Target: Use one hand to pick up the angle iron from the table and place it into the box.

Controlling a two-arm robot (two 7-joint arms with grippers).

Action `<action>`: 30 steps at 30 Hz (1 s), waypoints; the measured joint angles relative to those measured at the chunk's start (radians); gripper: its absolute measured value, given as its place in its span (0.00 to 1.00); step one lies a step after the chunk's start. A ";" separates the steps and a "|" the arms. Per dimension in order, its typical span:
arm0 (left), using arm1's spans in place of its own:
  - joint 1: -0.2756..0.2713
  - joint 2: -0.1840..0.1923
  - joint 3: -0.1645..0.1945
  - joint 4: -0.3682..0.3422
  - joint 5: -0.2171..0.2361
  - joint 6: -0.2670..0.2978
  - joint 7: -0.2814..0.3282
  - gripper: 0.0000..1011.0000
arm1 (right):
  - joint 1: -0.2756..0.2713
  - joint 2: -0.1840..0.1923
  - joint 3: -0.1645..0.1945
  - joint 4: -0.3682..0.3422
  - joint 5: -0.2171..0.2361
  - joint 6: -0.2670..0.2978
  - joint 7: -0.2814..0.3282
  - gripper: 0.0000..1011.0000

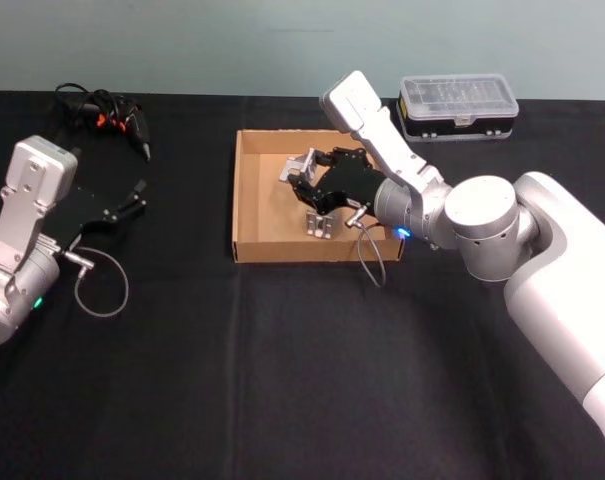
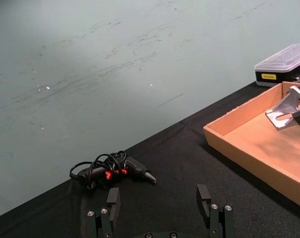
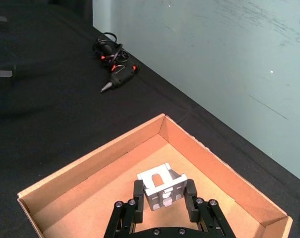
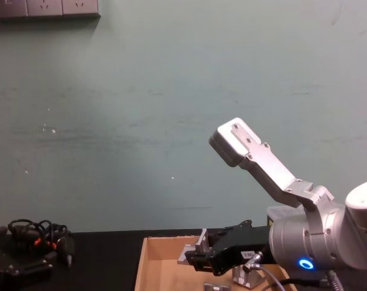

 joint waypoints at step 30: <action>0.000 0.000 0.000 0.000 0.000 0.000 0.000 1.00 | -0.022 -0.014 0.045 -0.003 -0.043 0.004 0.008 0.99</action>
